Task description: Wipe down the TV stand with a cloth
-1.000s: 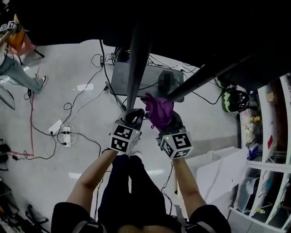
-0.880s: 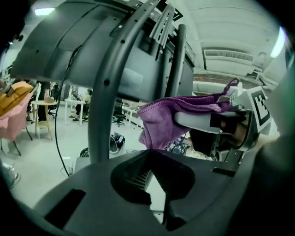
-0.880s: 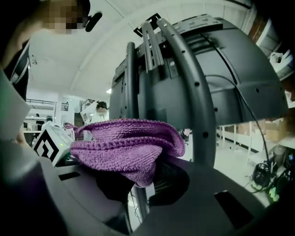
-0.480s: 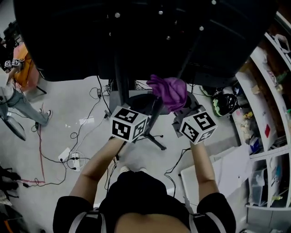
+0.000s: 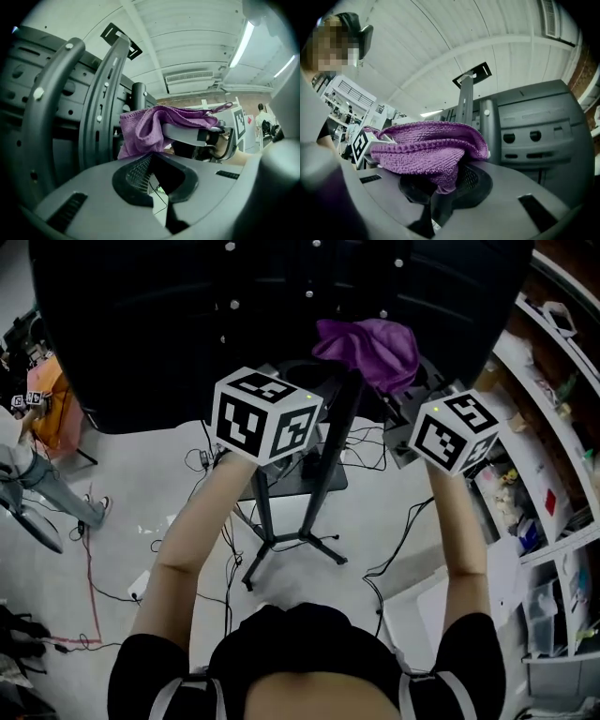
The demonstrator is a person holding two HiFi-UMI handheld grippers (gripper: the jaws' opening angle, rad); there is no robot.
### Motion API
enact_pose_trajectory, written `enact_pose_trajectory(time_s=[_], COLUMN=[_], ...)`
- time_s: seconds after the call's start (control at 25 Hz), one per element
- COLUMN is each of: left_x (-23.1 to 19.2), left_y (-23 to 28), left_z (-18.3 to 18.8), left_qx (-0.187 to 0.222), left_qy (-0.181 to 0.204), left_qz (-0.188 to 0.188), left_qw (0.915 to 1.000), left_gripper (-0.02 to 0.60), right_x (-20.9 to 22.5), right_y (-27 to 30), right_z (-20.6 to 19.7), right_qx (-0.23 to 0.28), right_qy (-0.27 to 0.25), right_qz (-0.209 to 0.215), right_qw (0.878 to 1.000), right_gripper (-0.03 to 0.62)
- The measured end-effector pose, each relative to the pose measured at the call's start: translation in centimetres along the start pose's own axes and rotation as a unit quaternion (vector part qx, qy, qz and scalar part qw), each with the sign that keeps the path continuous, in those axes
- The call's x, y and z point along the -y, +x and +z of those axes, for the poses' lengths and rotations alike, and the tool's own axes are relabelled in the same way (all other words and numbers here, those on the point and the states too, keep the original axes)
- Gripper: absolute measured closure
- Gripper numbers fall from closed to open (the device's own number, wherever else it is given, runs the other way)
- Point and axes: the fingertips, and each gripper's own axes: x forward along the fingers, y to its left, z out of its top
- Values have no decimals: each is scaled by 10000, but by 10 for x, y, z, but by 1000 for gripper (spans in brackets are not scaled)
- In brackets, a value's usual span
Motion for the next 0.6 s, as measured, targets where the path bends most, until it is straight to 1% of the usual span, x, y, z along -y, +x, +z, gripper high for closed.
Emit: enact_pose_trajectory(time_s=[0.12, 0.16, 0.32, 0.4, 0.44, 0.56, 0.6], left_x=[3, 1, -16, -24, -31, -70, -78], left_y=[5, 6, 14, 17, 18, 19, 20], left_z=[43, 58, 118, 143, 155, 178, 180], left_qx=[172, 252, 575, 700, 752, 826, 830], left_qy=[153, 174, 147, 151, 205, 616, 702], left_qz=[-108, -116, -79, -30, 54, 660, 785], left_qw=[9997, 9995, 9982, 9974, 9969, 9925, 9910], left_gripper=[575, 575, 575, 575, 575, 575, 575], right_x=[12, 17, 35, 46, 51, 72, 76], right_y=[5, 8, 22, 27, 29, 32, 32], right_z=[44, 58, 109, 128, 135, 150, 153], right_qx=[121, 172, 357, 409, 417, 395, 382], right_qy=[-420, -486, -499, -473, -424, -249, -266], right_qz=[-69, -94, -74, -128, -152, -373, -437], right_qw=[9990, 9986, 9981, 9980, 9981, 9982, 9980], right_gripper=[530, 530, 530, 530, 530, 530, 530])
